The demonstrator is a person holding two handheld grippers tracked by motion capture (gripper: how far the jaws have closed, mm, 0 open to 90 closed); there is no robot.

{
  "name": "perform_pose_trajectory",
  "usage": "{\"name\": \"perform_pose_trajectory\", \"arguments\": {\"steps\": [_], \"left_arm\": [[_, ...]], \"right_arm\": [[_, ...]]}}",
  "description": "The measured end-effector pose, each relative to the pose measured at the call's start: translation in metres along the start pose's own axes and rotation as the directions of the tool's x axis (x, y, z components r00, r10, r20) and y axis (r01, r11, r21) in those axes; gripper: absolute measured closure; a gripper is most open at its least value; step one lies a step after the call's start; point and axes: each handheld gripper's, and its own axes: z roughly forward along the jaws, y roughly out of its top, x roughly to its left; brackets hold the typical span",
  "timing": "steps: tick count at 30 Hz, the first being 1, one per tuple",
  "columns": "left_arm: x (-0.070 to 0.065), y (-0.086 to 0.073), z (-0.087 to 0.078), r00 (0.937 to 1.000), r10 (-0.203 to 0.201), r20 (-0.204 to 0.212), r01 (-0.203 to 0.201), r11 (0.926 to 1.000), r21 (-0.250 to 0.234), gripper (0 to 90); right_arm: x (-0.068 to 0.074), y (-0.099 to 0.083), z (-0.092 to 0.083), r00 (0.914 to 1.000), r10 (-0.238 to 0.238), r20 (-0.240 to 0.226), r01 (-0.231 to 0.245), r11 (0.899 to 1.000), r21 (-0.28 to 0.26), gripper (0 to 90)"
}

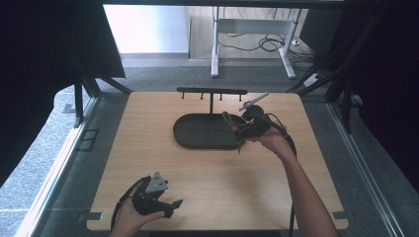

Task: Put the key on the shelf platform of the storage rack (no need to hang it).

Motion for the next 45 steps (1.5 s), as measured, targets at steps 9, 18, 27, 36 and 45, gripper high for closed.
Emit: {"name": "perform_pose_trajectory", "arguments": {"steps": [9,18,27,36,45], "left_arm": [[0.001,0.000,-0.001,1.0000,-0.002,0.000,0.002,1.0000,-0.001,19.8],[0.002,0.000,-0.002,1.0000,-0.005,-0.001,0.005,1.0000,-0.005,19.8],[0.002,-0.001,-0.003,1.0000,-0.008,-0.002,0.008,0.9999,-0.008,19.8],[0.002,-0.001,-0.002,1.0000,-0.009,0.001,0.009,0.9999,-0.007,19.8],[0.002,-0.001,-0.003,1.0000,-0.005,0.001,0.005,1.0000,-0.006,19.8]], "right_arm": [[-0.003,0.006,0.010,1.0000,0.001,-0.001,-0.001,1.000,0.007,66.8],[-0.009,0.016,0.014,0.9999,0.013,0.007,-0.013,1.000,0.003,66.7],[-0.011,0.021,0.027,0.9996,0.029,0.001,-0.029,0.999,0.014,66.7],[-0.015,0.027,0.033,0.9992,0.040,0.004,-0.040,0.999,0.010,66.7],[-0.010,0.035,0.040,0.9994,0.033,0.009,-0.033,0.999,0.010,66.7]]}}
